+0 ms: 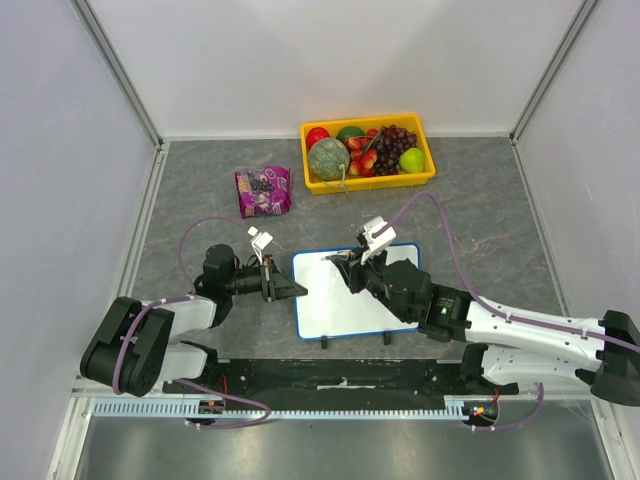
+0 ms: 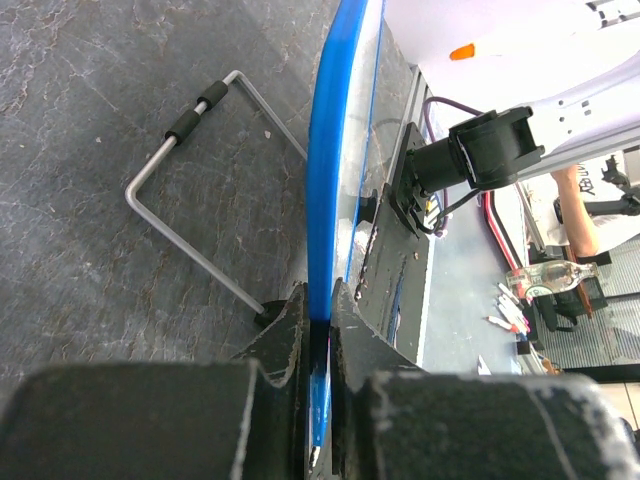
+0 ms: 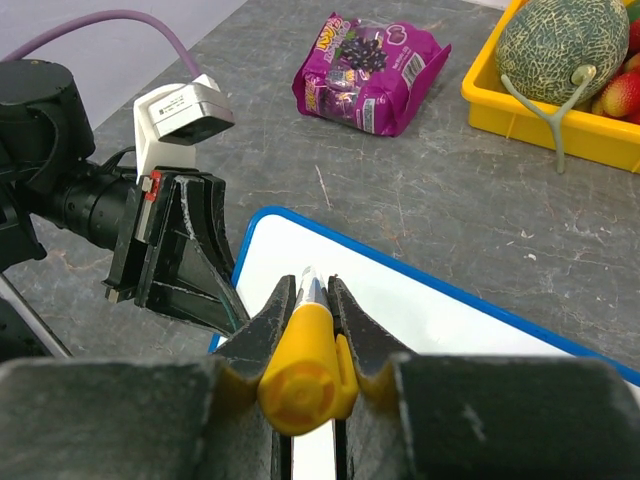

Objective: Write a sentence on the whiteboard

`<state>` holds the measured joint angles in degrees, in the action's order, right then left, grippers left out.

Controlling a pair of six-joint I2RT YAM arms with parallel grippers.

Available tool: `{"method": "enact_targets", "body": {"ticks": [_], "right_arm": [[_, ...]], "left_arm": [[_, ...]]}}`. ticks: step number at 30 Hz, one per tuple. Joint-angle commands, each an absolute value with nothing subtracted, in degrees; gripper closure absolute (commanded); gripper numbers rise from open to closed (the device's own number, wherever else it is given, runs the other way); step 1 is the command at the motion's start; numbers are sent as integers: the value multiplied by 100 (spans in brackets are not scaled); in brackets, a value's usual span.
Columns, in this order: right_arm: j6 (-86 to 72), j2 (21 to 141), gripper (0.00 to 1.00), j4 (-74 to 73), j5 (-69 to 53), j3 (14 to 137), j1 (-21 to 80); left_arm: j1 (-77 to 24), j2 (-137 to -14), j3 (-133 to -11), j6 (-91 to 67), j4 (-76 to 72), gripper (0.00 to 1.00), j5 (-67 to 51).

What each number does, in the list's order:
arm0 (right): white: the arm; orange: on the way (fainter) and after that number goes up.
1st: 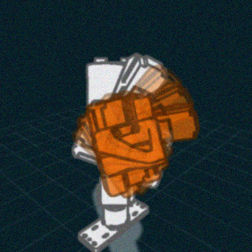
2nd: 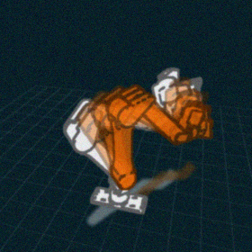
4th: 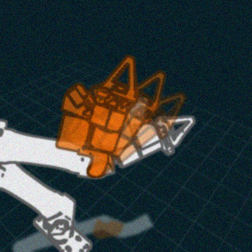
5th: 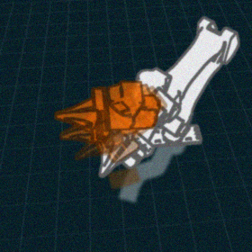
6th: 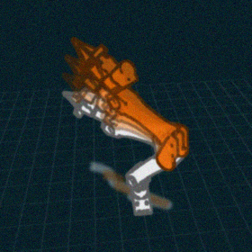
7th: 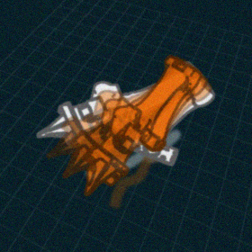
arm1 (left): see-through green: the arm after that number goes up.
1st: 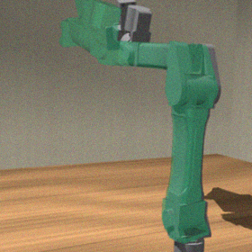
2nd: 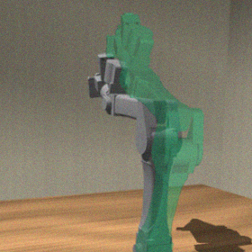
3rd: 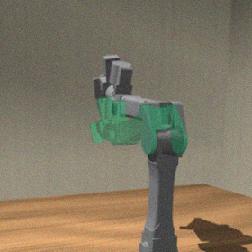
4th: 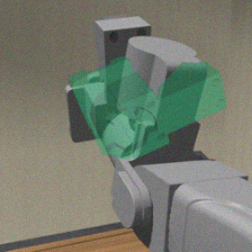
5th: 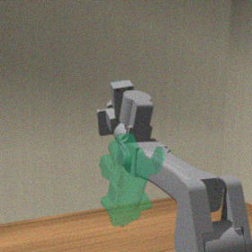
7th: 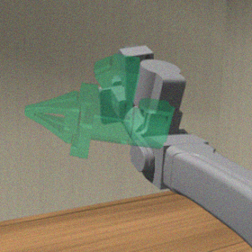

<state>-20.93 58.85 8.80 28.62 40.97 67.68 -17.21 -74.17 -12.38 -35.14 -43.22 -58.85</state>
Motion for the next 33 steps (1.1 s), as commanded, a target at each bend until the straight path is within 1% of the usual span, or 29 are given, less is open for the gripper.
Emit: {"method": "enact_targets", "body": {"ticks": [1,22,33], "right_arm": [[-2030,5985,100,1160,3076,4166,6812],[-2057,6416,100,1107,3454,4069,6811],[-2074,6636,100,1248,3199,4087,6812]], "left_arm": [[-1705,-7506,-1292,-3313,-4122,98,-5563],[-1722,-7541,-1310,-3313,-4122,98,-5572],[-1714,-7541,-1310,-3305,-4131,98,-5581]]}}
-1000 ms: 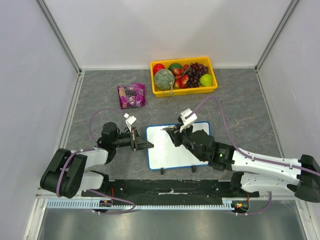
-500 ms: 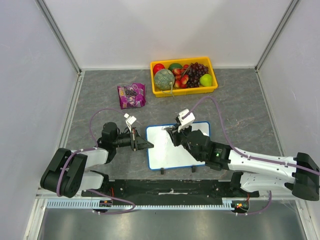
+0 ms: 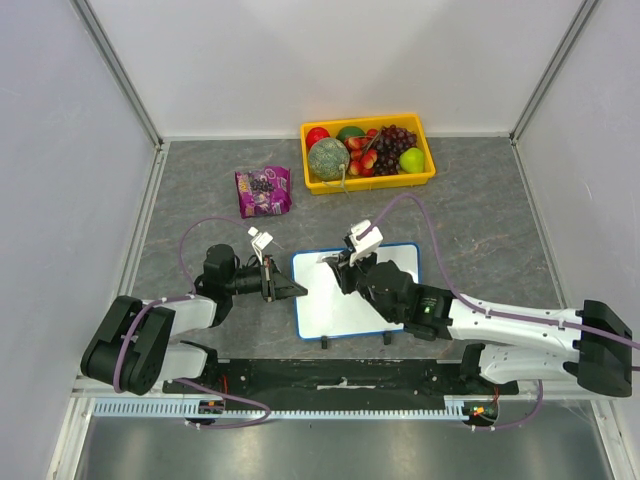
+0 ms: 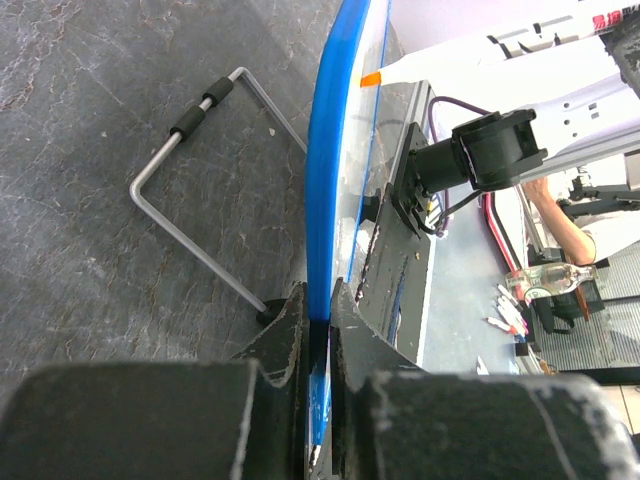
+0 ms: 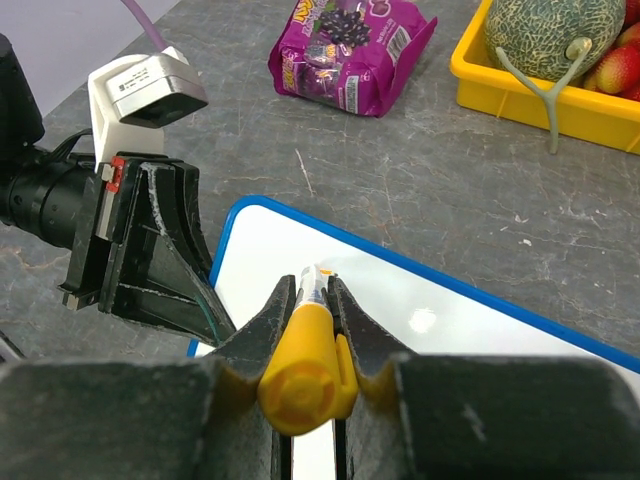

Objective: Write a sentence on the whiteboard

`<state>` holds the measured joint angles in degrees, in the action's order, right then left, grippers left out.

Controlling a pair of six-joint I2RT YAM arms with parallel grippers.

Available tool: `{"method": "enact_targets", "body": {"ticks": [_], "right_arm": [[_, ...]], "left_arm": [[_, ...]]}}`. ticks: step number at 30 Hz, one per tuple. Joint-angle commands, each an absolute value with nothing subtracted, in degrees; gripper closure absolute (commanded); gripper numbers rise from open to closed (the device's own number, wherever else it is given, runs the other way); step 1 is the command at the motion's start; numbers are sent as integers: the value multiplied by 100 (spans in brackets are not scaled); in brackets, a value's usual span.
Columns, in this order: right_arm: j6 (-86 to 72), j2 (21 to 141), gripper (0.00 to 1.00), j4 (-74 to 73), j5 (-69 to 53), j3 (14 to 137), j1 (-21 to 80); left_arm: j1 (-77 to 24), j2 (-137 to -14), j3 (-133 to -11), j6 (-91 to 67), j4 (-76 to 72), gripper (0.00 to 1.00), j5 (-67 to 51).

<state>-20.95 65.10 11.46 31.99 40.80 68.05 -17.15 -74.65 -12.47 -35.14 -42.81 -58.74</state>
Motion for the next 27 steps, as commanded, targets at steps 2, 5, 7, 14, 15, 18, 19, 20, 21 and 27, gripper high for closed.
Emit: {"method": "enact_targets", "body": {"ticks": [2,5,7,14,15,18,19,20,21,27], "right_arm": [[-2074,6662,100,1196,3138,4078,6811],[-2109,6697,100,1125,3015,4069,6811],[-2144,6715,100,1090,2953,4026,6803],[-2232,6697,100,941,2795,3920,6812],[-2241,6680,100,914,2778,3903,6812],[-2267,6627,100,870,2786,3850,6812],[-2268,6618,100,844,2777,3832,6803],[-2285,6592,100,826,2786,3815,6811],[-2294,6574,100,809,2786,3806,6820],[-2364,6390,100,729,2961,3648,6820]], "left_arm": [[-1714,-7550,-1318,-3305,-4131,98,-5590],[-1723,-7550,-1327,-3305,-4131,98,-5599],[-1722,-7559,-1345,-3296,-4113,98,-5607],[-1714,-7594,-1362,-3287,-4113,98,-5625],[-1714,-7594,-1362,-3287,-4105,98,-5634],[-1705,-7585,-1362,-3287,-4113,98,-5625],[-1714,-7576,-1371,-3287,-4105,98,-5634],[-1714,-7585,-1362,-3296,-4104,98,-5634],[-1705,-7585,-1362,-3287,-4104,98,-5625],[-1714,-7585,-1362,-3287,-4105,98,-5616]]}}
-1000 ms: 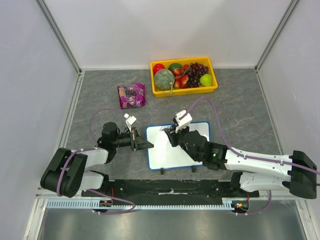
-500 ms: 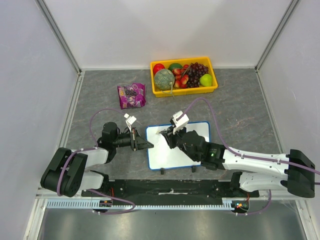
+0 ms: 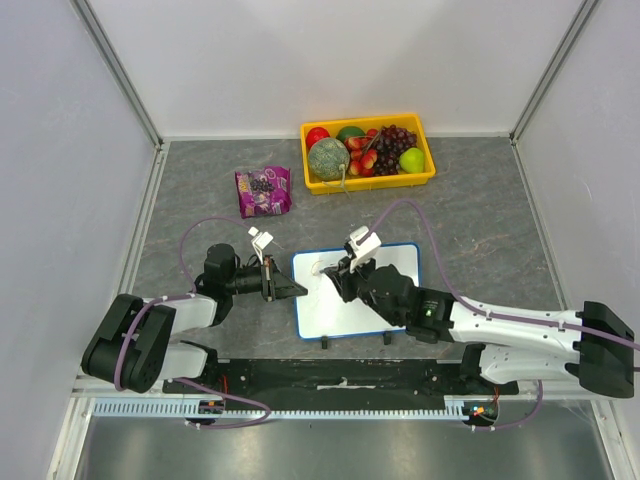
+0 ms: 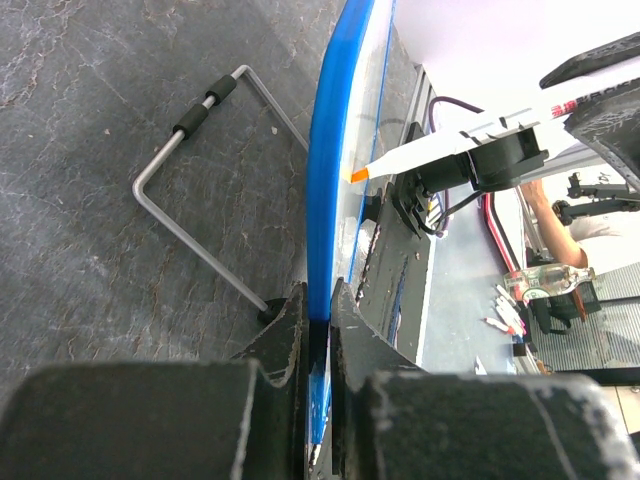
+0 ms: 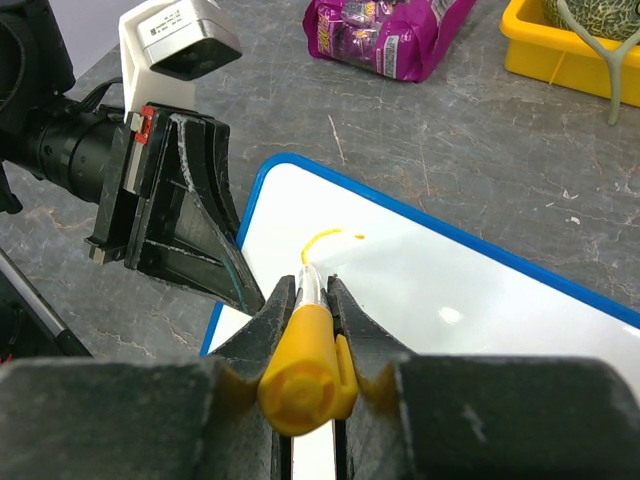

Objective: Write a sentence on the whiteboard

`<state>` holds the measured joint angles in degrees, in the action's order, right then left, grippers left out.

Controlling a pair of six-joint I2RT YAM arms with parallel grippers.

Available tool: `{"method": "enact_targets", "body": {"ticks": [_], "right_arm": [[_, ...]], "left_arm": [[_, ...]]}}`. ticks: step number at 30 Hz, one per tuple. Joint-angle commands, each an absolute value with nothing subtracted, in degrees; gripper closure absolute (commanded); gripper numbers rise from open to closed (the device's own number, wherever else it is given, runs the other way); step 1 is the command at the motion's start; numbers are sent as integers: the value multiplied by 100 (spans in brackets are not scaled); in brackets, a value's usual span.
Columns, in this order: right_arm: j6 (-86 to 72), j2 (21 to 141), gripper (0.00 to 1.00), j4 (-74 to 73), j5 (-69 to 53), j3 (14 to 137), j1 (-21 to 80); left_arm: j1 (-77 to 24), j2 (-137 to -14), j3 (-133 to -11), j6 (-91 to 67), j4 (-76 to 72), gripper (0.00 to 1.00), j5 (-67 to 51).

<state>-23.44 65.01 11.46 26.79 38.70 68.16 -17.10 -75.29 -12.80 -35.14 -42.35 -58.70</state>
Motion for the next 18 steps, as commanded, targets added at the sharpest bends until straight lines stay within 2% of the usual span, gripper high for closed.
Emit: {"method": "enact_targets", "body": {"ticks": [1,18], "right_arm": [[-2364,6346,100,729,2997,3621,6820],[-2373,6196,100,809,3700,3630,6820]], "left_arm": [[-1714,-7585,-1362,-3287,-4104,98,-5616],[-1714,-7611,-1371,-3287,-4113,98,-5607]]}}
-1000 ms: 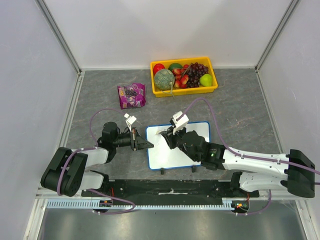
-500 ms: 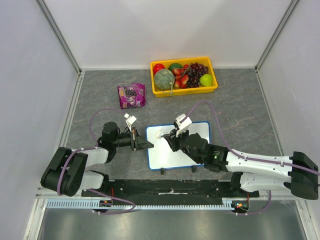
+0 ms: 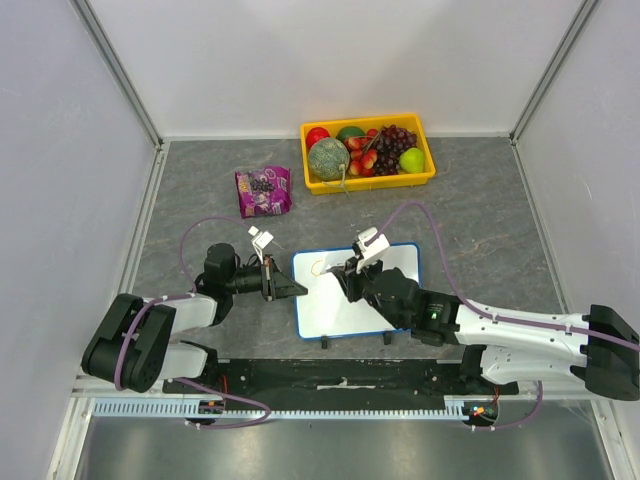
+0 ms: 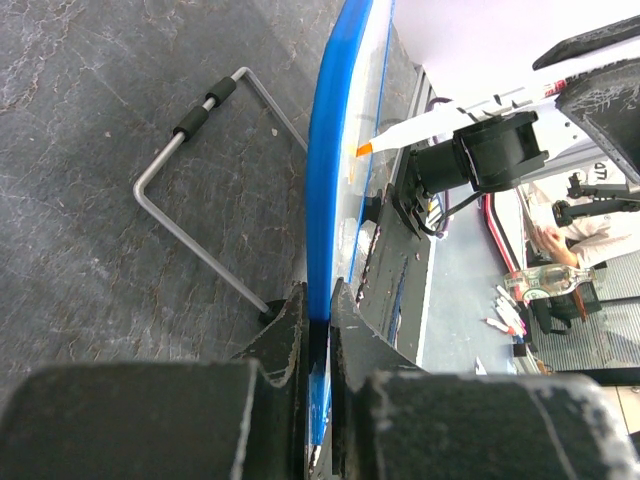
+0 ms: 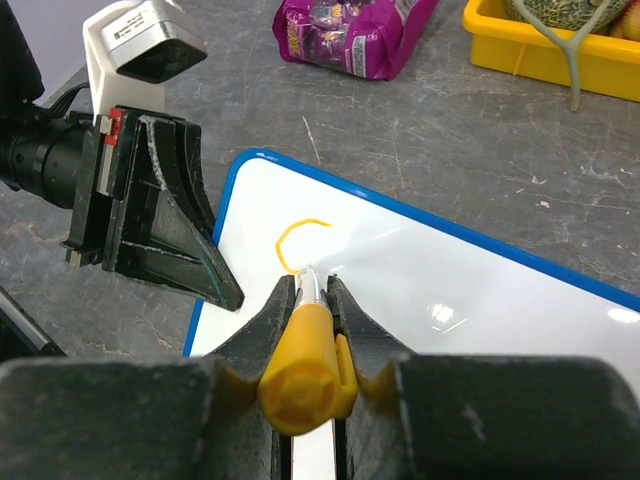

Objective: Write a sentence on the whiteboard

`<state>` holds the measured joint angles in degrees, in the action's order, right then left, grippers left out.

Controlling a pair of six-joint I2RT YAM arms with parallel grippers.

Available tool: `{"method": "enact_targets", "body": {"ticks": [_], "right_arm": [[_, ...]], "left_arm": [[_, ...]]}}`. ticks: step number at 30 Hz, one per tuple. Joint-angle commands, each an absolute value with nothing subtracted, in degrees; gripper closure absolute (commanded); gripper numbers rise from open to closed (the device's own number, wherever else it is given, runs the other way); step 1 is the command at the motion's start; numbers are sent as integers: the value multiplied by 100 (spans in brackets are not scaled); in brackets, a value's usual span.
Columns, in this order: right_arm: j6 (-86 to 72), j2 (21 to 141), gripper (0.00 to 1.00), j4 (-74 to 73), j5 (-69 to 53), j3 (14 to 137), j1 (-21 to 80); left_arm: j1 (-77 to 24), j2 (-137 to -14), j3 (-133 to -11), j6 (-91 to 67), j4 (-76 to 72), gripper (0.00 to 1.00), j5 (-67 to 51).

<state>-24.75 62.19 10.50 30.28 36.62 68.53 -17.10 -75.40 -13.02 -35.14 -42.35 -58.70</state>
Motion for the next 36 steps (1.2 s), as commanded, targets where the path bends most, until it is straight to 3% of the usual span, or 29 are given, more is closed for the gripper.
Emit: {"method": "enact_targets", "body": {"ticks": [1,36], "right_arm": [[-2382,6179,100,800,3744,3630,6820],[-2443,6074,100,624,3147,3393,6820]], "left_arm": [[-1714,-7620,-1371,-3287,-4122,98,-5607],[-1723,-7638,-1389,-3287,-4113,98,-5608]]}}
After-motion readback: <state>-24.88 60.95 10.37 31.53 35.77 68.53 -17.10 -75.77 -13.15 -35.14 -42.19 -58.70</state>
